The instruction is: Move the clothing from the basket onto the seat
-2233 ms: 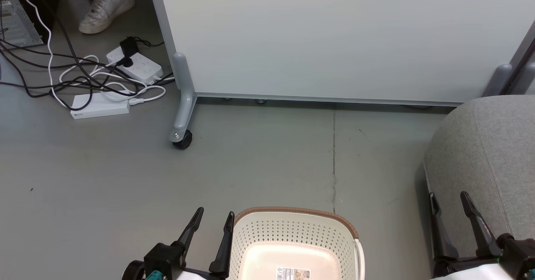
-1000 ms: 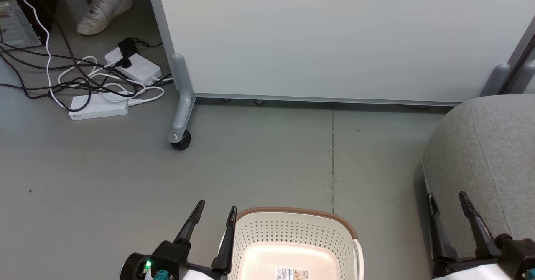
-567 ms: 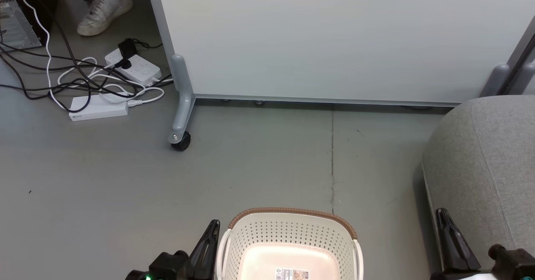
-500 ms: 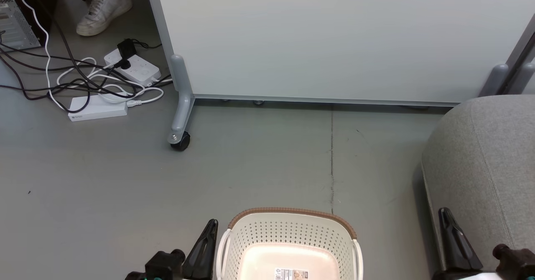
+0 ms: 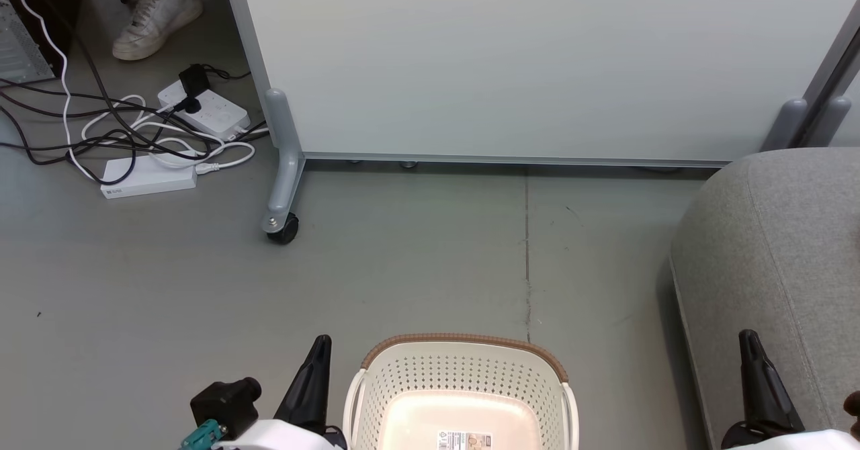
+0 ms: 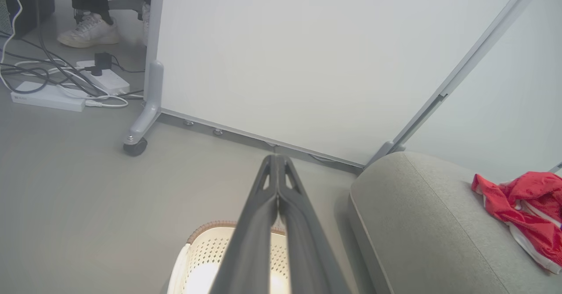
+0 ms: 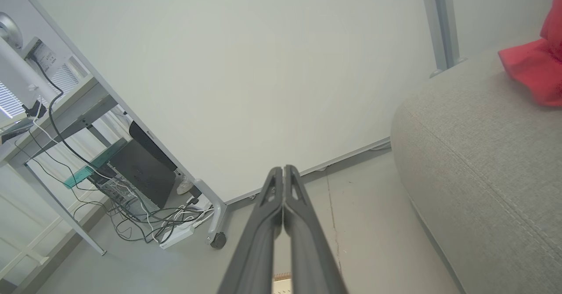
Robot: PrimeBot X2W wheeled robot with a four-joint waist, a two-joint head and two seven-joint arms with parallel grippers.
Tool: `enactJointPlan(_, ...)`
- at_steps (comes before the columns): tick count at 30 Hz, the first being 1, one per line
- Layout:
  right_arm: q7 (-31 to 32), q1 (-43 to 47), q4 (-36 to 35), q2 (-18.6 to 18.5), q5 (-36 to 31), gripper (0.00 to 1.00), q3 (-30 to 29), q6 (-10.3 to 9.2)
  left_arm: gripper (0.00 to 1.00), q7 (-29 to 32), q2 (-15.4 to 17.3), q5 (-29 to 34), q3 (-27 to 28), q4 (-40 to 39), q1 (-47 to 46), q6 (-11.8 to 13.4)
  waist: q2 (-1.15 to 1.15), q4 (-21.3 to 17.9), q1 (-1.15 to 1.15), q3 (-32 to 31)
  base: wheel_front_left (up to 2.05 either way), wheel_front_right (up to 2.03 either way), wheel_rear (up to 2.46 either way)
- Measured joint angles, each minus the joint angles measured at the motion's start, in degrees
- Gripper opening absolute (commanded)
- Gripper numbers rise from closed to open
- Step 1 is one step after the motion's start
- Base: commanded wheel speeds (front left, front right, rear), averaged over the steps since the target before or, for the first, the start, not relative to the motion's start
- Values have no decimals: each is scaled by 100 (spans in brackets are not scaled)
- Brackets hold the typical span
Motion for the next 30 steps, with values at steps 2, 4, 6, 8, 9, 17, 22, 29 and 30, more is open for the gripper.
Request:
enactJointPlan(2, 48, 0, -11, -14, 198, 0, -30, 0, 0, 52, 1, -185, 18, 19, -20, -9, 0, -12, 0, 1, 0, 0, 0)
enactJointPlan(4, 93, 0, -20, -29, 385, 0, -48, -1, 0, 81, 2, -376, 44, 34, -81, -47, 0, -23, 0, 2, 0, 0, 0)
enactJointPlan(6, 116, 1, -32, -47, 584, 0, -73, -1, 0, 110, 3, -550, 69, 41, -115, -55, 0, -35, 0, 3, 0, 0, 0)
enactJointPlan(8, 154, 1, -47, -66, 771, 0, -91, -1, 0, 159, 4, -743, 91, 54, -133, -82, 0, -47, 0, 4, 0, 0, 0)
enactJointPlan(9, 172, 2, -54, -76, 858, 0, -102, -1, 0, 178, 5, -820, 101, 62, -156, -97, 0, -53, 0, 5, 0, 0, 0)
enactJointPlan(17, 279, 21, -109, -130, 1483, 0, -198, -1, 0, 301, 9, -1416, 178, 94, -274, -153, 0, -95, 0, 8, 0, 0, 0)
enactJointPlan(22, 344, 27, -160, -168, 1900, 0, -234, -1, 0, 379, 11, -1804, 226, 116, -337, -199, 0, -124, 0, 11, 0, 0, 0)
enactJointPlan(29, 412, 71, -198, -236, 2462, 0, -274, -1, 0, 483, 13, -2304, 297, 147, -453, -255, 0, -166, 0, 15, 0, 0, 0)
enactJointPlan(30, 420, 76, -203, -252, 2541, 0, -280, -1, 0, 505, 14, -2387, 307, 155, -456, -256, 0, -172, 0, 15, 0, 0, 0)
